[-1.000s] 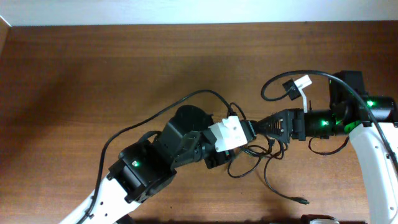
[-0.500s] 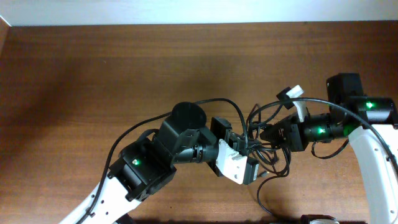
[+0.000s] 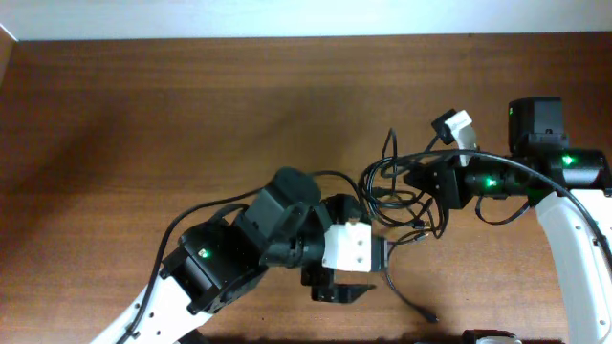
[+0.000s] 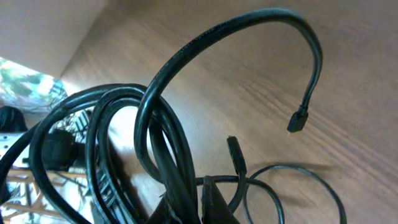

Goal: Untangle cables

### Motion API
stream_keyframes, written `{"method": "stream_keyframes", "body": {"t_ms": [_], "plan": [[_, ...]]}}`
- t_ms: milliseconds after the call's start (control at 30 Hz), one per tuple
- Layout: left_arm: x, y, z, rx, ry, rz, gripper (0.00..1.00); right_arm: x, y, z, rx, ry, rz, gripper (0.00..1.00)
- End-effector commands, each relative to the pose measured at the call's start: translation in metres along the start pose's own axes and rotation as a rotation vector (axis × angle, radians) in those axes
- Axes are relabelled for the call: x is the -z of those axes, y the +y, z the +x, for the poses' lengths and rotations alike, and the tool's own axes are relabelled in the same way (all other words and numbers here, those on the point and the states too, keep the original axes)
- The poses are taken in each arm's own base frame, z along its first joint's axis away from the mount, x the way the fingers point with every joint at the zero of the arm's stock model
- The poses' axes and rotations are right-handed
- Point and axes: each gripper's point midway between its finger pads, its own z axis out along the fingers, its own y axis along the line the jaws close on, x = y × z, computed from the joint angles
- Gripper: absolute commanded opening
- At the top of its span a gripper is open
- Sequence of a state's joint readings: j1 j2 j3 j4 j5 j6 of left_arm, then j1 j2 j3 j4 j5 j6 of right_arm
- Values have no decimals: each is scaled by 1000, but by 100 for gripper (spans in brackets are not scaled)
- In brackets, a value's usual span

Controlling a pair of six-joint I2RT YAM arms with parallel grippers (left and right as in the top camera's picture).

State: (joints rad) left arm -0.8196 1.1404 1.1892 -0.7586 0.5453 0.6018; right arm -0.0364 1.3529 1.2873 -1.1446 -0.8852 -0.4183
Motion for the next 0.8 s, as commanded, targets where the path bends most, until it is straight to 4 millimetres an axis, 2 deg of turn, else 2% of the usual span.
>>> {"method": "stream_keyframes", "body": {"t_ms": [0, 67, 100, 133, 167, 233, 300, 367, 433, 533, 567, 600, 633, 667, 733, 767], "plan": [[10, 11, -33, 217, -132, -44, 98, 2, -4, -6, -51, -19, 23, 4], [33, 16, -65, 146, -261, -105, 98, 2, -8, -3, -62, -3, 48, 4], [45, 20, -74, 131, -298, -152, 98, 2, -7, 0, -69, 4, 43, 4], [59, 41, -71, 274, -306, -292, 98, 3, 9, -4, 95, -22, -36, 4], [72, 64, -59, 446, -306, -440, 98, 5, 18, -9, 164, -57, -72, 4], [86, 86, -46, 633, -330, -575, 98, 13, 30, -22, 247, -126, -86, 4], [75, 93, -38, 729, -320, -571, 98, 26, 51, -39, 358, -225, -129, 4], [52, 100, -25, 846, -285, -548, 98, 44, 82, -59, 518, -351, -214, 4], [43, 102, -21, 858, -265, -538, 98, 50, 93, -62, 565, -384, -245, 4], [40, 99, -22, 858, -262, -514, 99, 56, 103, -68, 626, -426, -297, 4], [40, 98, -23, 857, -262, -503, 94, 56, 102, -69, 634, -428, -287, 4], [38, 95, -25, 856, -264, -484, 84, 55, 100, -70, 634, -424, -270, 4], [37, 93, -26, 855, -264, -467, 71, 51, 89, -71, 625, -407, -208, 4], [36, 92, -27, 854, -264, -456, 54, 49, 83, -72, 622, -398, -170, 4], [35, 90, -28, 853, -266, -441, 43, 50, 83, -74, 636, -405, -167, 4], [35, 90, -28, 853, -265, -441, 33, 50, 83, -75, 641, -407, -164, 4]]}}
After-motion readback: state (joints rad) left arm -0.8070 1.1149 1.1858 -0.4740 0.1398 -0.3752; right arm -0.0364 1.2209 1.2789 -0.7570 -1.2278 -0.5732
